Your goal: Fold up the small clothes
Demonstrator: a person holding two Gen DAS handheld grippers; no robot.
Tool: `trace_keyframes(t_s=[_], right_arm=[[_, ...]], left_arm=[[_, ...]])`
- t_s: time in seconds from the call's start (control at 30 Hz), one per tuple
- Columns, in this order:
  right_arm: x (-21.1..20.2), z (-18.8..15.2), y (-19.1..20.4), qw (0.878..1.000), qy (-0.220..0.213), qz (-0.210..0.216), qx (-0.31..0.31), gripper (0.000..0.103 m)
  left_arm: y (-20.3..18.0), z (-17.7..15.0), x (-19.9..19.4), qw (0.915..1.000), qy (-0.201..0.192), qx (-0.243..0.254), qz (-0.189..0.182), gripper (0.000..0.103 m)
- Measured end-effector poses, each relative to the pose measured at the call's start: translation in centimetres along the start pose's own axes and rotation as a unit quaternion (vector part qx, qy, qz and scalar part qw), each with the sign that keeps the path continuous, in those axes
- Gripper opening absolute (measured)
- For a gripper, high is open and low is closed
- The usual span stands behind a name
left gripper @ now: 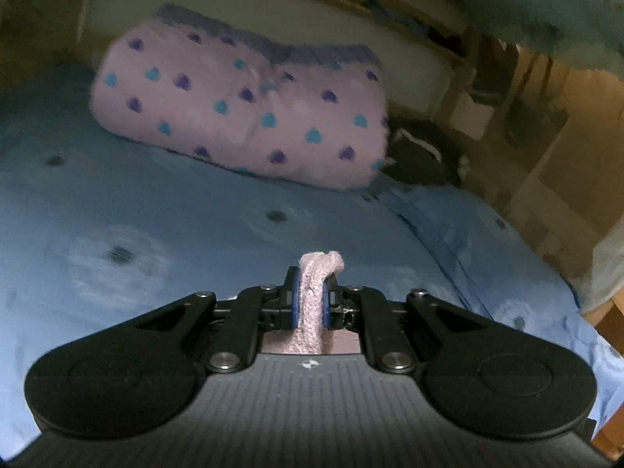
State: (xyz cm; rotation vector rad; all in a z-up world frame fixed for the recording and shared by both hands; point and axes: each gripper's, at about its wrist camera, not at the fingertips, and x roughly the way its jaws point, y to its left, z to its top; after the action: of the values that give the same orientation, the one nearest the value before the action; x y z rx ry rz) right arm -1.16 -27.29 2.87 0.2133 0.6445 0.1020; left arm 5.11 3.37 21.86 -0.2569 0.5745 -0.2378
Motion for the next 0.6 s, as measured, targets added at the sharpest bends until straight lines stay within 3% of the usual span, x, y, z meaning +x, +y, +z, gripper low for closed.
trace_keyframes(t_s=[0.2, 0.4, 0.6], right_arm=[[-0.4, 0.6, -0.7, 1.0, -0.009, 0.001, 0.014, 0.084], [0.0, 0.6, -1.1, 1.0, 0.0, -0.003, 0.014, 0.084], [-0.2, 0.8, -1.0, 1.0, -0.009, -0.001, 0.006, 0.084]], left_arm=[[-3.4, -3.2, 7.5, 0.9988, 0.048, 0.011, -0.002, 0.013], [-3.8, -7.3, 14.8, 0.9936, 0.109, 0.01, 0.03, 0.013], [-3.9, -9.6, 18.3, 0.99, 0.136, 0.025, 0.031, 0.014]])
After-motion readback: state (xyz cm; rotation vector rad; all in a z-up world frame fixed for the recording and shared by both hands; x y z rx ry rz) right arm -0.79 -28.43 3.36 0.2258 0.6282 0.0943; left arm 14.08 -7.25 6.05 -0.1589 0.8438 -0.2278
